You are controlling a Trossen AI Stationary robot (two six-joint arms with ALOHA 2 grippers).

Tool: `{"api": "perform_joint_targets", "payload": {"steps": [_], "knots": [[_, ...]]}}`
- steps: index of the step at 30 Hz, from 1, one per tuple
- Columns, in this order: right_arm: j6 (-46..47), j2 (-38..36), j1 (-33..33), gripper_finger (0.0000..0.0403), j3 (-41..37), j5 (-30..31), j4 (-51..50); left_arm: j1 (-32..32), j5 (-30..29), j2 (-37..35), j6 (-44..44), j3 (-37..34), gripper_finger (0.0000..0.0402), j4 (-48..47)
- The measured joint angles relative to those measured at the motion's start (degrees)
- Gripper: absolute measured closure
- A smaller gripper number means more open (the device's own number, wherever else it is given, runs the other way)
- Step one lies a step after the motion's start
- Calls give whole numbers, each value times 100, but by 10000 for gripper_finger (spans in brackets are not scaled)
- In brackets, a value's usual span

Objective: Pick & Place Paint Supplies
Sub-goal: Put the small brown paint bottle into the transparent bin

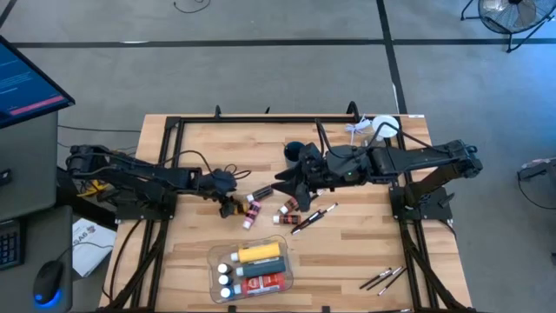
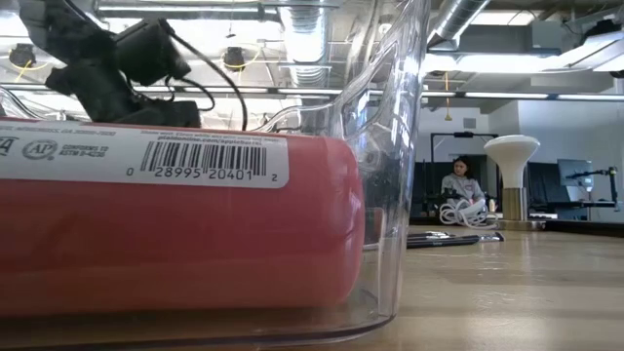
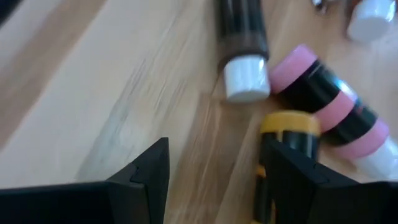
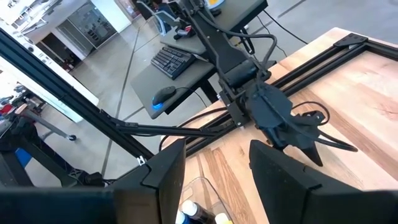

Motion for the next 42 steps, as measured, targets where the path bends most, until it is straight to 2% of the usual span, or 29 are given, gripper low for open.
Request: {"api": "perform_joint_targets", "payload": {"steps": [5,12,16,28,42], "knots": [[-1,0,-15,229,0,0,-2,-8,-172,168,28,132,215,74],[-1,0,-32,229,0,0,-2,-21,115,1200,139,563,215,373],[1,0,-36,230,0,0,-2,-81,135,1501,137,783,215,405],[1,0,-28,230,0,0,-3,-153,-404,1506,153,791,215,542],[1,0,-36,227,0,0,-4,-1,-471,1504,-18,754,215,601]]}}
